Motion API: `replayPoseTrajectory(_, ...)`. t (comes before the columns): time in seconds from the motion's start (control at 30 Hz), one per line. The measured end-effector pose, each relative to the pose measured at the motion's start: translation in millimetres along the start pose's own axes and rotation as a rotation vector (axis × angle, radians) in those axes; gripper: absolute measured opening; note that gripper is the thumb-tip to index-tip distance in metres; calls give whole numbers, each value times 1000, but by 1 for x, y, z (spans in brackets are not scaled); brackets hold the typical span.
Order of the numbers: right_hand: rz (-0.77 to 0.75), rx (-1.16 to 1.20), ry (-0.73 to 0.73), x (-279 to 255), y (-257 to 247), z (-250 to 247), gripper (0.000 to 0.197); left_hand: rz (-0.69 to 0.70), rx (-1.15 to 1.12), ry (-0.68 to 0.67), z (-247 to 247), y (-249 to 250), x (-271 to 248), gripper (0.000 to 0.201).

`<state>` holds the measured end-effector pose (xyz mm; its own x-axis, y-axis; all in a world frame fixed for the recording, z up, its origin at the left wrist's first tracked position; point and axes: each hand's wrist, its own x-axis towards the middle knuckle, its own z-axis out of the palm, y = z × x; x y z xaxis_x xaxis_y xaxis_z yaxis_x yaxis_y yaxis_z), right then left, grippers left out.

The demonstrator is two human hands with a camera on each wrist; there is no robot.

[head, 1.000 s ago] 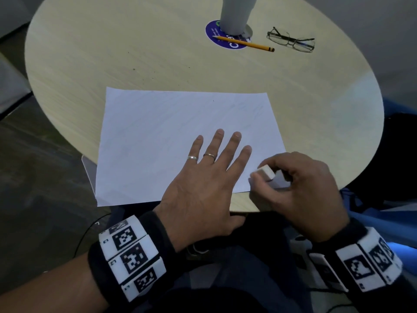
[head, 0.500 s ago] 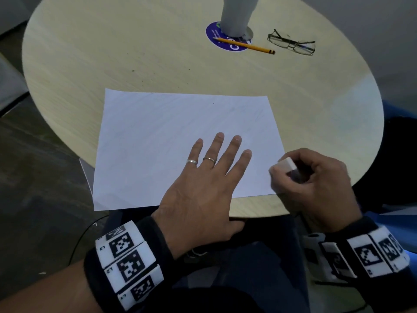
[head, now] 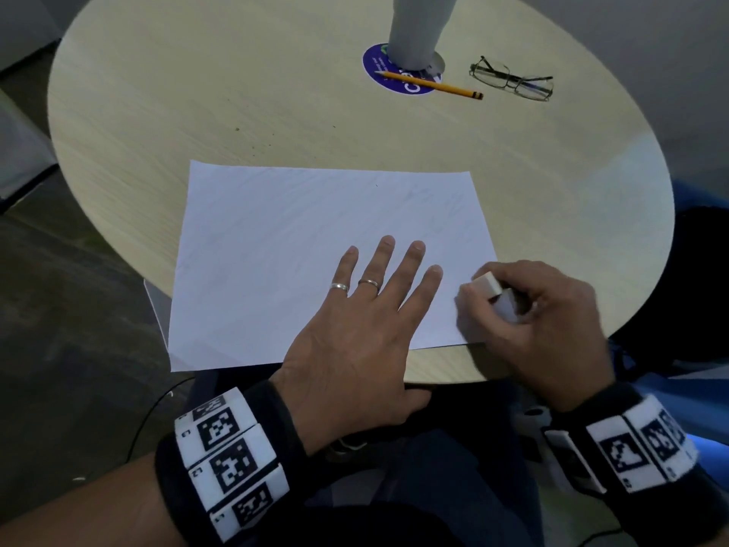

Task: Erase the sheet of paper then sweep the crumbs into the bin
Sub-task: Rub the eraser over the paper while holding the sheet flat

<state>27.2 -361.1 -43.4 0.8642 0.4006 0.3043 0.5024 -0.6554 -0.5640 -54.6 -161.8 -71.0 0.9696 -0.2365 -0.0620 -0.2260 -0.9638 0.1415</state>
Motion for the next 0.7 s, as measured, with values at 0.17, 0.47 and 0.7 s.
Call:
replayPoseTrajectory(0.17,32,-54,4,10,15,2,21,6,4,-20,-2,-1,0,121)
replayPoseTrajectory(0.47,48,-38,8,9,10,7,20,16,2,-25,-1,-1,1,120)
replayPoseTrajectory(0.7,6,-33,-21,6,-3,16,18,16,-2,-24,0,-3,1,122)
